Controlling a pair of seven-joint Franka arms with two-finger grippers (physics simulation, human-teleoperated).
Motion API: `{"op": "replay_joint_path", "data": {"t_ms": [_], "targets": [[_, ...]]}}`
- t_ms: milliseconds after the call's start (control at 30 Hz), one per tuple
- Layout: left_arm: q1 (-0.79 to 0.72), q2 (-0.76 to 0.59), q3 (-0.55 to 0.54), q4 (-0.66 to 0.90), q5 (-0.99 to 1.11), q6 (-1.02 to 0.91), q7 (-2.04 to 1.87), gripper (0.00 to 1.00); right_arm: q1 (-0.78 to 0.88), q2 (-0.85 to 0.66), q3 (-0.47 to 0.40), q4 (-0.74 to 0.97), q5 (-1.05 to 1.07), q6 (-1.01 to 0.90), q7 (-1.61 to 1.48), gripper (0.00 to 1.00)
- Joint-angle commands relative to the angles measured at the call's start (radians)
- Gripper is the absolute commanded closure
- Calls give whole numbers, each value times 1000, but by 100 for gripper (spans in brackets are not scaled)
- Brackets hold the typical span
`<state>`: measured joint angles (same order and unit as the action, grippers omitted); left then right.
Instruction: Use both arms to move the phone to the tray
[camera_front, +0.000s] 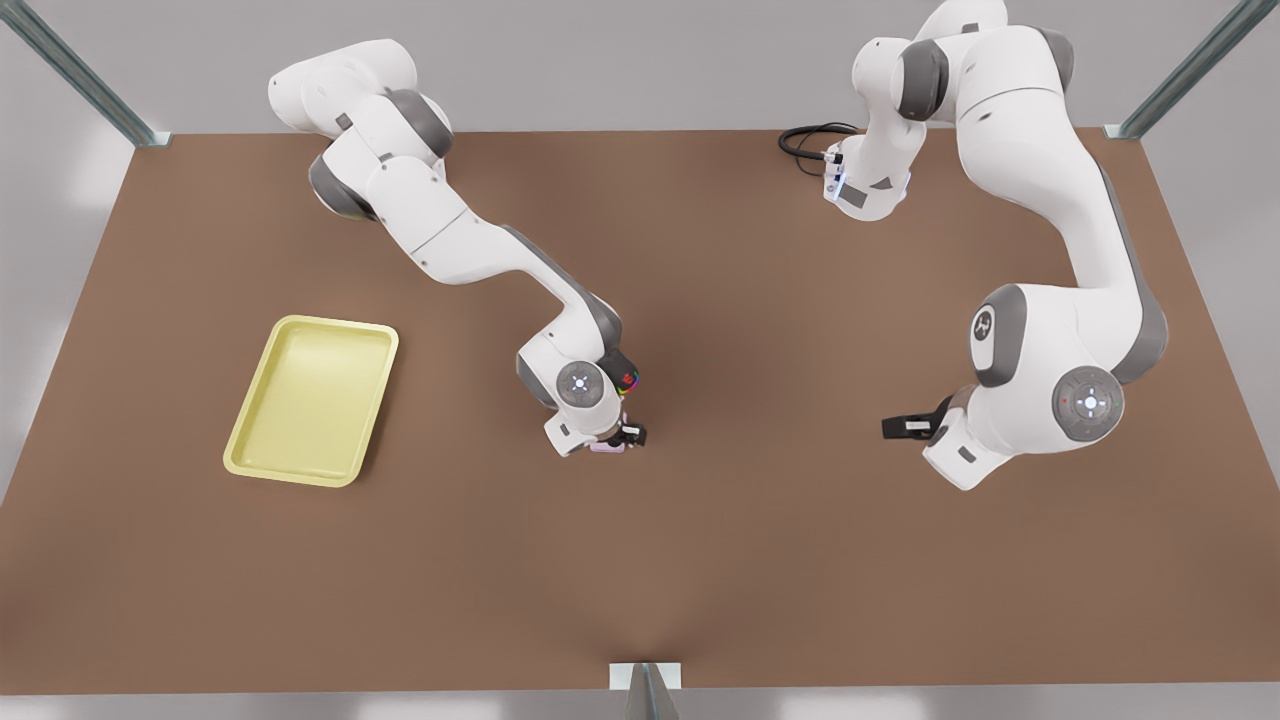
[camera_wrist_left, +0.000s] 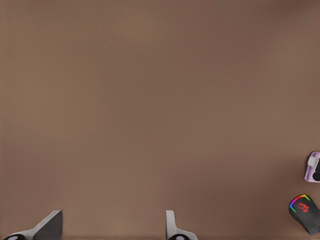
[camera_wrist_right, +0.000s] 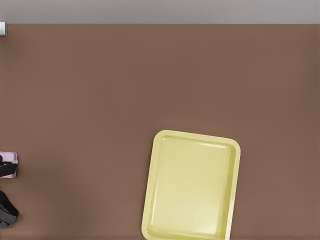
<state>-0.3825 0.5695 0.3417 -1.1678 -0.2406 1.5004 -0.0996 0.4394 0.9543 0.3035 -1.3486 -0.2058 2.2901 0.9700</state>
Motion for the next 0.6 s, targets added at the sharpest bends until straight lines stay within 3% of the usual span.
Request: {"op": "replay_joint_path", "data": {"t_ms": [0, 300, 333, 367, 400, 567], "targets": [[0, -2, 0, 0, 0, 1, -12, 0, 2, -2, 0, 0, -1, 5, -102, 7], [0, 0, 0, 0, 0, 3, -12, 0, -1, -6, 0, -18, -23, -1, -163, 7], [0, 0, 0, 2, 0, 3, -12, 0, -1, -6, 0, -18, -21, -1, -160, 12], [0, 0, 0, 2, 0, 3, -12, 0, -2, -6, 2, -18, -21, -4, -160, 22], [0, 0, 0, 2, 0, 3, -12, 0, -5, -6, 2, -17, -21, -6, -159, 25], [0, 0, 0, 0, 0, 3, -12, 0, -7, -29, 2, -21, -21, -11, -165, 24]]}}
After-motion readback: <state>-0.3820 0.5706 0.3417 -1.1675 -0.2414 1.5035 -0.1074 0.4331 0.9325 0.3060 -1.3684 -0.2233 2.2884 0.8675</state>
